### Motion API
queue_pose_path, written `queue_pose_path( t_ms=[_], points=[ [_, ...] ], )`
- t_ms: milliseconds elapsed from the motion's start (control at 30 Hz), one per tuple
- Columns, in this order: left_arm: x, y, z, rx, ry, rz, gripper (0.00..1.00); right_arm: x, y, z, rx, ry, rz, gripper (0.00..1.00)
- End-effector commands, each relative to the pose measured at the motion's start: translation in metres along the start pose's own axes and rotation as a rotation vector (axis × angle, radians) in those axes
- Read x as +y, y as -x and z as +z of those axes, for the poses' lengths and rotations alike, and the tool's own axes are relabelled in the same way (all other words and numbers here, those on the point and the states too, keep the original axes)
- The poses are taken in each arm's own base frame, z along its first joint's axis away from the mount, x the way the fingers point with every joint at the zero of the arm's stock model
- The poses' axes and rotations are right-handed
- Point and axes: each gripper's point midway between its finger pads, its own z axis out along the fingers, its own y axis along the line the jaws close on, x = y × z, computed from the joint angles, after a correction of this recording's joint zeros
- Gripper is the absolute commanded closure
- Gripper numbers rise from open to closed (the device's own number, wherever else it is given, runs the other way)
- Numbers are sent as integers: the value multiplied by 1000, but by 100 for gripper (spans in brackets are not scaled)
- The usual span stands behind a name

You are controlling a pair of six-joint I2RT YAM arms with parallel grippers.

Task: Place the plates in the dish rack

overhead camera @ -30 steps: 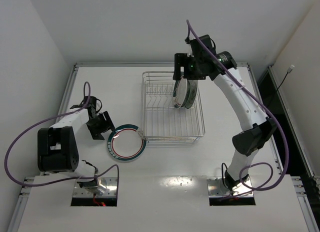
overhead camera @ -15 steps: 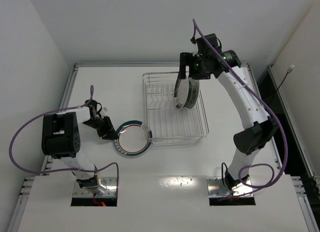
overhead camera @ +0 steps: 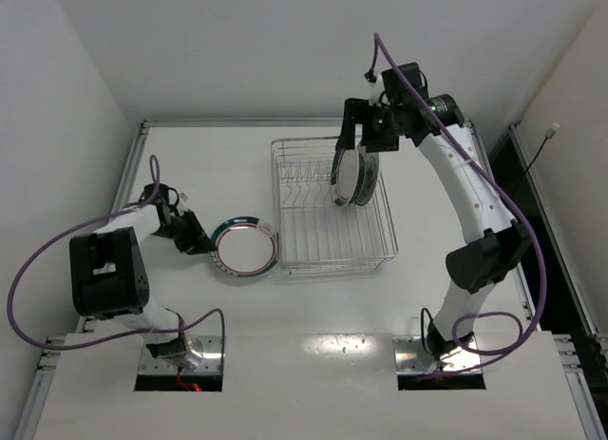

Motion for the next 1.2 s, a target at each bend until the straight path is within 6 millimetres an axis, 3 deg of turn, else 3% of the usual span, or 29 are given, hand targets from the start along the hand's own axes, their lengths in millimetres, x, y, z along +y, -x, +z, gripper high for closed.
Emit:
queue_pose_path(
  t_ms=[0,167,400,467,533,667,833,967,1033,1167],
  points=[
    [-12,49,-31,-182,-4,-37,100,28,-2,-7,2,175,-20,24],
    [-52,54,-36,-162,-210,-71,100,56,-13,2,48,366,-2,24],
    [-90,70,-50,-162,-419,-48,100,82,-47,20,181,619,55,24],
    [-90,85,-54,-183,-448,-61,100,87,-61,23,237,680,109,24],
    [-91,91,-58,-176,-489,-81,100,91,-63,24,238,721,117,24],
    [-74,121,-66,-210,-487,-145,100,98,-73,30,278,740,124,24],
    [-68,153,-54,-212,-471,-206,100,97,-75,33,286,738,129,24],
    [-79,180,-64,-286,-518,-242,100,99,-72,35,285,761,137,24],
    [-92,196,-82,-358,-563,-245,100,101,-69,38,280,775,145,24],
    [-109,205,-101,-403,-657,-250,100,105,-60,46,272,804,147,24]
  ],
)
